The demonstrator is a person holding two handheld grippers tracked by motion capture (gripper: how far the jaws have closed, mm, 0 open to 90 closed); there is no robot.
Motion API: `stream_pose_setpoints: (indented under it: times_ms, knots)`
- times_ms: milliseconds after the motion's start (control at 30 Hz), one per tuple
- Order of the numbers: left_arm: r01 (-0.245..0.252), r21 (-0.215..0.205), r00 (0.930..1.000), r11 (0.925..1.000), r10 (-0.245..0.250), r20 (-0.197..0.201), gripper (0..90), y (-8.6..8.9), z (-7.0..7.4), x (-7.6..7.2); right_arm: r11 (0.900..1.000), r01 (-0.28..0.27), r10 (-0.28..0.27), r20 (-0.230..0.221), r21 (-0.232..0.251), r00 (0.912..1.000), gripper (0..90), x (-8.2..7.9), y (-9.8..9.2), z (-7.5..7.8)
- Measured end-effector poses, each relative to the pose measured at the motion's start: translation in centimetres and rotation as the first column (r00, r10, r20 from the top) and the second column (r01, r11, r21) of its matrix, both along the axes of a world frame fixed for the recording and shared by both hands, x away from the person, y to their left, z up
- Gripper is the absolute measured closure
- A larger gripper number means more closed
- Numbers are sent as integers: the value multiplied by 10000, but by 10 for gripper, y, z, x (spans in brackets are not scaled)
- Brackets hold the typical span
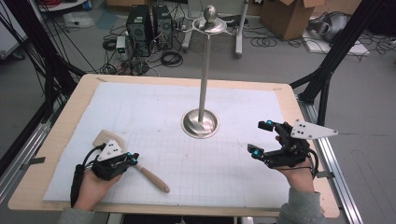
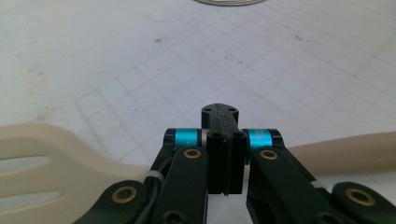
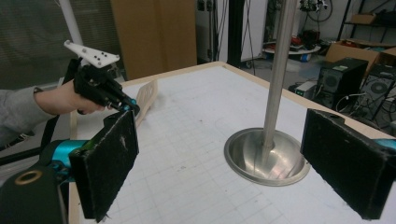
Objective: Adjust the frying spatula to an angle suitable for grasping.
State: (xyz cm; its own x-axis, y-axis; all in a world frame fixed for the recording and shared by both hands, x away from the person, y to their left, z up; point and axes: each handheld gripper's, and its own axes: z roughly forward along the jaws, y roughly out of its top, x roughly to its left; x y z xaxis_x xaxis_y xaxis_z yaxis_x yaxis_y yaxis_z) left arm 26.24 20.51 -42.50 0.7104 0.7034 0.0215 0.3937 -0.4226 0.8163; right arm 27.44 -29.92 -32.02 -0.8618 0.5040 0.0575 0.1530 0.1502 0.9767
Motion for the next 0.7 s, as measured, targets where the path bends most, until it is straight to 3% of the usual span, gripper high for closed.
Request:
stream_pose_setpoints:
  times_ms: [67, 133, 433, 700]
  knots:
    - [204, -53, 9997, 9998, -204, -123, 897, -5, -2, -3, 10000, -75, 75, -37, 31, 10000, 102, 1, 1, 1]
    - [191, 203, 9998, 9996, -189, -117, 897, -9, -3, -7, 9999, -123, 123, 25, 116, 9999, 102, 2, 2, 2]
    - [261, -217, 9994, 9994, -266, -222, 897, -3, -6, -22, 9985, -402, 397, 145, 360, 9991, 102, 13, 7, 3]
    - [688, 65, 9970, 9976, -685, -374, 897, -11, -11, -35, 9975, -520, 510, 203, 489, 9985, 102, 18, 10, 5]
